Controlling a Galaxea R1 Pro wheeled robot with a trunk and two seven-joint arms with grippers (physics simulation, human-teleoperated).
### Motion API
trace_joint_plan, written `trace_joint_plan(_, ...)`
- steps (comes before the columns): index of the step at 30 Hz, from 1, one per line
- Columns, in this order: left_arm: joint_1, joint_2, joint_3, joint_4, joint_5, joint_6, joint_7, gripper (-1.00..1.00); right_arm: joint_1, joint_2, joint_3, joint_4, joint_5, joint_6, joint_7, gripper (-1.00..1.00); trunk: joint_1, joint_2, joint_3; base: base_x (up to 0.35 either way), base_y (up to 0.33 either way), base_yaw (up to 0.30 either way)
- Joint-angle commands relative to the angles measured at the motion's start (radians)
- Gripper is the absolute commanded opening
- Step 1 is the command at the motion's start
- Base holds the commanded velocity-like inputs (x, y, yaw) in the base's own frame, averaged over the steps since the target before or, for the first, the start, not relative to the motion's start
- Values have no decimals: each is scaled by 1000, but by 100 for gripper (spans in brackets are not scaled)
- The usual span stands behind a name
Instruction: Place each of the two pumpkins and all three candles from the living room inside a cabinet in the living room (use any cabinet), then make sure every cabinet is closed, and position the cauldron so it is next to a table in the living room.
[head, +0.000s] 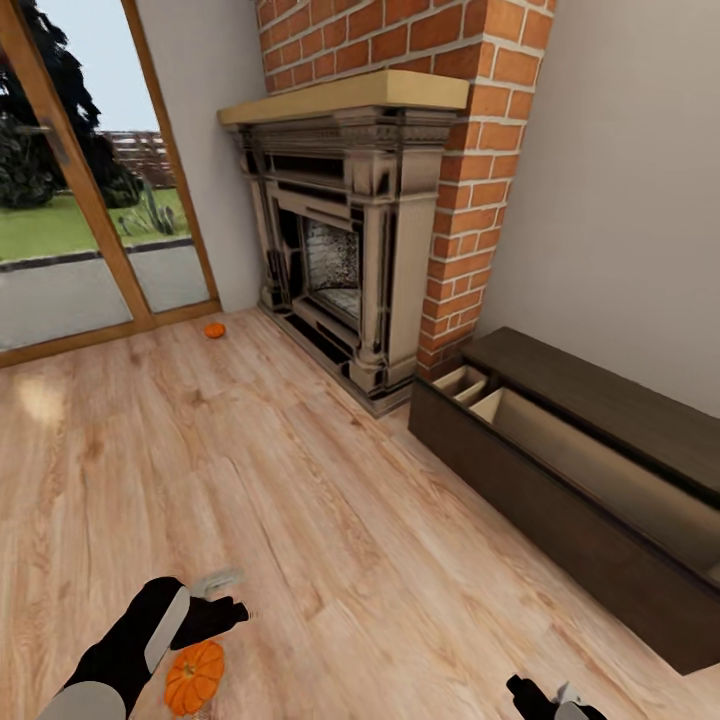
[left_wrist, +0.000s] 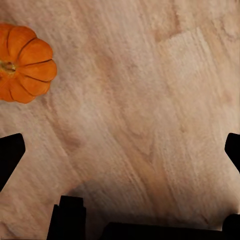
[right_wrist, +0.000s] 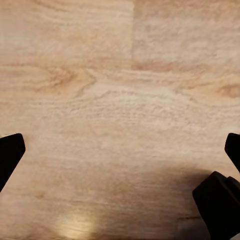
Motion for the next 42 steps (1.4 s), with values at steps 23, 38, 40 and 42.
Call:
trace_joint_plan(23,0,0,0,0,-1,0,0,100,0,34,39,0,54,-113,-1,100,0,0,23,0,0,240)
trace_joint_plan(38,0,0,0,0,0,-15,0,100,0,36,39,0,54,-113,-1,100,0,0,42,1,-1,207)
trace_joint_plan(40,0,0,0,1,1,-39,0,100,0,36,39,0,54,-114,-1,100,0,0,44,61,-95,207)
trace_joint_plan(42,0,0,0,1,2,-48,0,100,0,36,39,0,54,-114,-1,100,0,0,47,99,-162,207)
